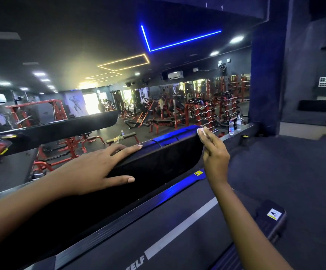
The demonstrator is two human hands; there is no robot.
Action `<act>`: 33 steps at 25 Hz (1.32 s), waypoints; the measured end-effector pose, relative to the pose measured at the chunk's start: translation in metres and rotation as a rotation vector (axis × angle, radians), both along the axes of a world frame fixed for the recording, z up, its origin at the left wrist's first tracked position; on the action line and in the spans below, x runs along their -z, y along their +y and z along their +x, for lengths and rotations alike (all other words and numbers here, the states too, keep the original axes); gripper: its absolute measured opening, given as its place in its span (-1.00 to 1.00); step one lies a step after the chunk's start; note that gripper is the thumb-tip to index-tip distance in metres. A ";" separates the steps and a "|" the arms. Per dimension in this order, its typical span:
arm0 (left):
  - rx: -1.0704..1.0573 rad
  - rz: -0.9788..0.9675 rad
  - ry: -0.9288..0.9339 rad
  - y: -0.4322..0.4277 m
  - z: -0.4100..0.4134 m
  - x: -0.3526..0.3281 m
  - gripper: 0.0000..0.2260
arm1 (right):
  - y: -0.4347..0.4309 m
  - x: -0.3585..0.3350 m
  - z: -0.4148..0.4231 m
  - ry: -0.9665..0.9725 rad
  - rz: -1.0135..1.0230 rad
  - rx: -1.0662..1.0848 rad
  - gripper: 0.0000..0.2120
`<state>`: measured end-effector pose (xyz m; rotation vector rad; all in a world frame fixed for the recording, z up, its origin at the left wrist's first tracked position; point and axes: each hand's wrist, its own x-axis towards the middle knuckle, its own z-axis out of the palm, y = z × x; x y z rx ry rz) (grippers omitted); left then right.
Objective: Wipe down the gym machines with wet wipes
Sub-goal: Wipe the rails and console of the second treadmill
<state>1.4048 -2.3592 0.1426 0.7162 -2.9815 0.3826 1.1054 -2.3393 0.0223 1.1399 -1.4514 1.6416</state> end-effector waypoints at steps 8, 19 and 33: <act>0.011 0.007 0.017 0.001 0.001 0.000 -0.37 | 0.001 0.048 0.080 -0.346 -0.195 -0.111 -0.54; 0.026 -0.025 0.006 0.001 0.000 0.002 -0.35 | 0.011 -0.012 0.042 -0.518 -0.165 -0.062 -0.60; 0.002 -0.043 0.027 0.002 0.002 0.003 -0.34 | 0.030 0.003 0.117 -0.179 -0.153 -0.138 -0.63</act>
